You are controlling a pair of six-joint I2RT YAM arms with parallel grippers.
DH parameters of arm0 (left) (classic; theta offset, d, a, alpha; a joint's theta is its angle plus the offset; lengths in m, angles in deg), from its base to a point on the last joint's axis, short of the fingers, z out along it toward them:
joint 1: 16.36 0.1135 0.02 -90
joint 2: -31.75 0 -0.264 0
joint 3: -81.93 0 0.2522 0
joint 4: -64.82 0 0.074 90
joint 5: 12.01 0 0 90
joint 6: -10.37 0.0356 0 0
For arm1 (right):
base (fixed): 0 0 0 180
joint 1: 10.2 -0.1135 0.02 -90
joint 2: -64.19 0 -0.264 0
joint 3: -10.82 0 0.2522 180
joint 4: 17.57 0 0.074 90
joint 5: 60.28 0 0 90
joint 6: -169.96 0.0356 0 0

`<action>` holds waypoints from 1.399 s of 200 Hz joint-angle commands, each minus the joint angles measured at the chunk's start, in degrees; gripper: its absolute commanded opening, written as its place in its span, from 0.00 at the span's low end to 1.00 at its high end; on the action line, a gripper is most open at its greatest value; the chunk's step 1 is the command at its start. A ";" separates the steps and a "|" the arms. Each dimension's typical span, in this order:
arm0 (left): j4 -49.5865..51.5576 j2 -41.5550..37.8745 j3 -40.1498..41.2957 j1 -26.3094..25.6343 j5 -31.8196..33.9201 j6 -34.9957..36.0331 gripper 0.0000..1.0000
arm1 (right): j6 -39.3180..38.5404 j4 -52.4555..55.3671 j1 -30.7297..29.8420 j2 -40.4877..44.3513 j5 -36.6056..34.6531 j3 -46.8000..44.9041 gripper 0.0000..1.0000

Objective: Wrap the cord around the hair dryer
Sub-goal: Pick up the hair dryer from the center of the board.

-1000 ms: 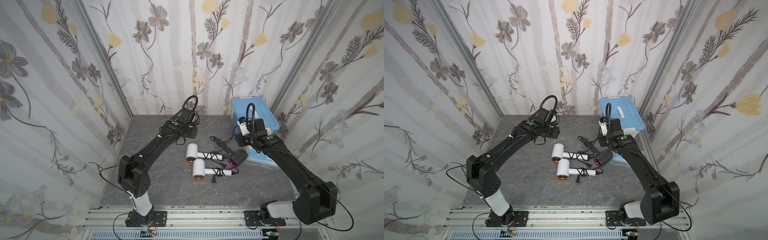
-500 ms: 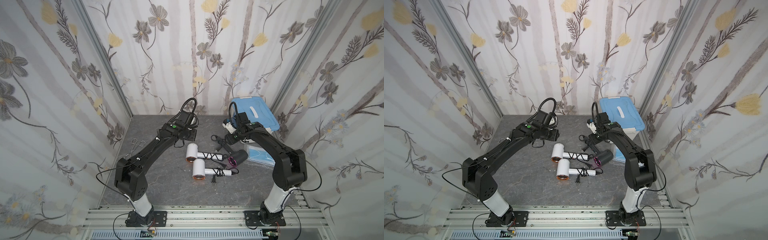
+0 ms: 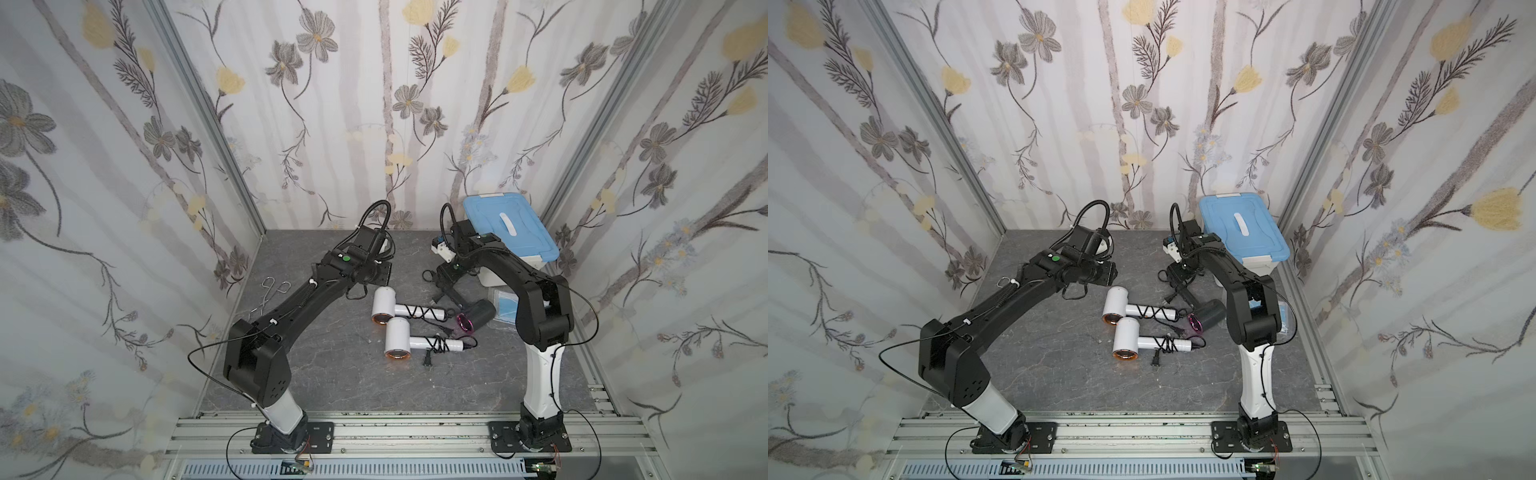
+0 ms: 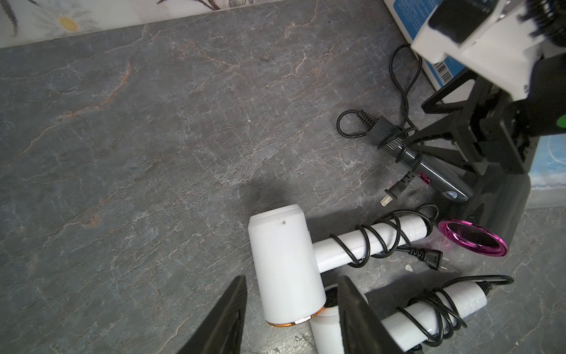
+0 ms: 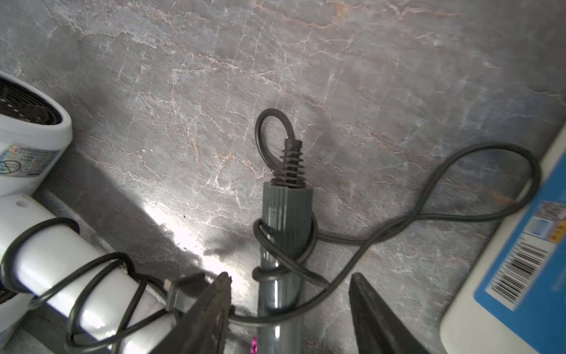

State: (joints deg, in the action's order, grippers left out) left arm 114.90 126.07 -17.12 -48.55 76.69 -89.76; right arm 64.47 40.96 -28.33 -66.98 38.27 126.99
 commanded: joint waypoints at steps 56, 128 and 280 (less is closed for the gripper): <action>-2.98 -2.36 1.62 0.01 -0.04 -2.41 0.51 | 3.68 2.21 -0.72 -8.33 -2.93 7.88 0.64; -3.86 -2.89 3.20 0.04 0.31 -3.01 0.50 | 3.57 4.47 -1.09 -13.61 -4.64 12.25 0.61; -4.85 -4.99 3.56 0.01 1.04 -4.46 0.51 | 6.03 5.68 2.10 2.44 -5.84 11.42 0.21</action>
State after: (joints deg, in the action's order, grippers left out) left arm 111.42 121.83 -13.56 -48.55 77.34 -93.52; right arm 69.04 46.75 -26.32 -68.43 30.82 138.57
